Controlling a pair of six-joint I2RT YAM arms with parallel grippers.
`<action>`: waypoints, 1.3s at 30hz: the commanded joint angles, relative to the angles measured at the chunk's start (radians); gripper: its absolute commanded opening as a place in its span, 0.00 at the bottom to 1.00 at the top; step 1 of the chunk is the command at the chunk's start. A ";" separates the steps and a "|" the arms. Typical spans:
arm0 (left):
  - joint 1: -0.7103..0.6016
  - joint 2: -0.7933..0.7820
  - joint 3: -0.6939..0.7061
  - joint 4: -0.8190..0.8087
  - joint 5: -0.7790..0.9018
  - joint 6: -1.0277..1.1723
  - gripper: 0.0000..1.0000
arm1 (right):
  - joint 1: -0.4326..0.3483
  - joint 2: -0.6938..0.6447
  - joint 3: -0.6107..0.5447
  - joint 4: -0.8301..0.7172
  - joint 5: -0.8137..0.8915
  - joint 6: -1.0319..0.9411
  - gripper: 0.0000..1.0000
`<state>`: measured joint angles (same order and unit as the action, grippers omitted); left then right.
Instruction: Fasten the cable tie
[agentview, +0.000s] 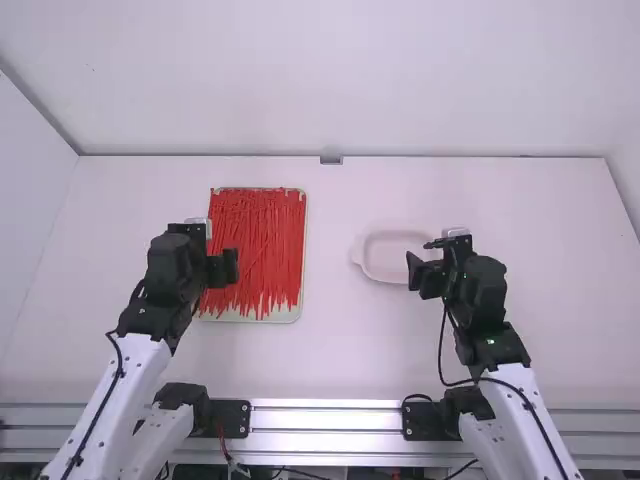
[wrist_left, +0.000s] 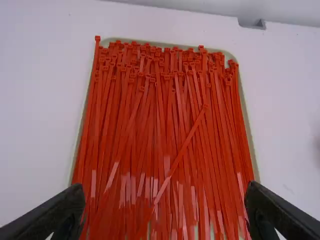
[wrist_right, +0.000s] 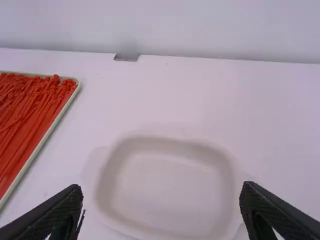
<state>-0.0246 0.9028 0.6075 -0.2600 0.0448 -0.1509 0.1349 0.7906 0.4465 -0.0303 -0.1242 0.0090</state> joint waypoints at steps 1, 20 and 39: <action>-0.011 0.033 0.047 -0.008 0.012 -0.020 0.89 | 0.013 0.032 0.053 -0.009 -0.010 0.013 0.89; -0.015 0.149 0.121 -0.021 0.128 -0.032 0.99 | 0.076 0.124 0.109 -0.030 -0.009 0.100 0.99; -0.014 0.315 0.308 -0.037 0.040 0.032 0.99 | 0.094 0.126 0.109 0.027 -0.085 0.039 0.99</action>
<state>-0.0311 1.1976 0.8421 -0.2810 0.0982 -0.1574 0.2272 0.9108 0.5133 -0.0036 -0.2028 0.0715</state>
